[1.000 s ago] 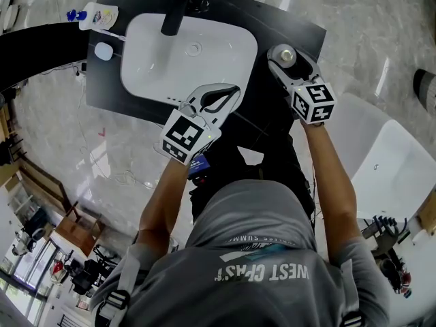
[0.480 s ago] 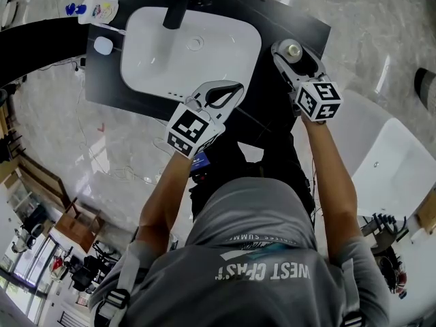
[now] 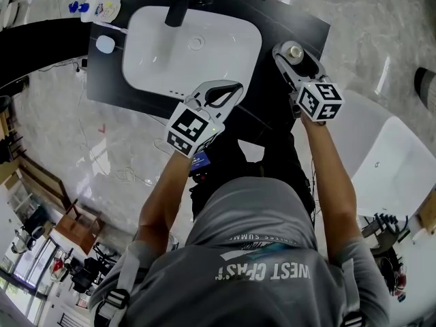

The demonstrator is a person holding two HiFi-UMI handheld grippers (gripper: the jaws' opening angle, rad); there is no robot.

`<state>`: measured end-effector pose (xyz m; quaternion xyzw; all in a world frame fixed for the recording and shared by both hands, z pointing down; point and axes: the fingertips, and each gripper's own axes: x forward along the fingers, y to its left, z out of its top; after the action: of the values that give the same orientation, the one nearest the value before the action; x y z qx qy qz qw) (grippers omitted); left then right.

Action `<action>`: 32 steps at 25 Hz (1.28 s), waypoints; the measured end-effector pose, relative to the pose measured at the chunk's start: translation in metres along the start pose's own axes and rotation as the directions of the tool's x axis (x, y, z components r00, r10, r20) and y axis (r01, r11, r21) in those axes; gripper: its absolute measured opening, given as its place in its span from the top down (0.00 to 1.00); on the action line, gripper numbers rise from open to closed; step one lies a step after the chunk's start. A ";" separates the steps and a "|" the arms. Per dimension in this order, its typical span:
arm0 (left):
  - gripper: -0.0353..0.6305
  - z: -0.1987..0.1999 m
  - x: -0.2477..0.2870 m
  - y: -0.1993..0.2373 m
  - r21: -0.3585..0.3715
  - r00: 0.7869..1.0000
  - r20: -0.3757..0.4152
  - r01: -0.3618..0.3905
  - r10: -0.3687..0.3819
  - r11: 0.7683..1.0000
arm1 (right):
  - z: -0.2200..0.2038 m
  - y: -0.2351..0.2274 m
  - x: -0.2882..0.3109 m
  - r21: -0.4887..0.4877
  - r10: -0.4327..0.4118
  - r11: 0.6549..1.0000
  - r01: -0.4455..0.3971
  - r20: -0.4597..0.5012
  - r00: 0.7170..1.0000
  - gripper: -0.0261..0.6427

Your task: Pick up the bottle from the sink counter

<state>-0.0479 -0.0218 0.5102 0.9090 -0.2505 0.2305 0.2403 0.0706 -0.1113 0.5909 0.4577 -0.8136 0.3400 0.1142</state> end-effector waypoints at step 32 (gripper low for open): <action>0.94 -0.004 0.008 -0.009 0.009 1.000 -0.008 0.026 -0.026 1.000 | -0.011 0.013 0.011 -0.243 0.083 0.966 -0.089 -0.034 0.996 0.47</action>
<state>-0.0381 -0.0151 0.5149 0.9124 -0.2366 0.2321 0.2402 0.0528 -0.1070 0.5985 0.4005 -0.8668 0.2473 0.1645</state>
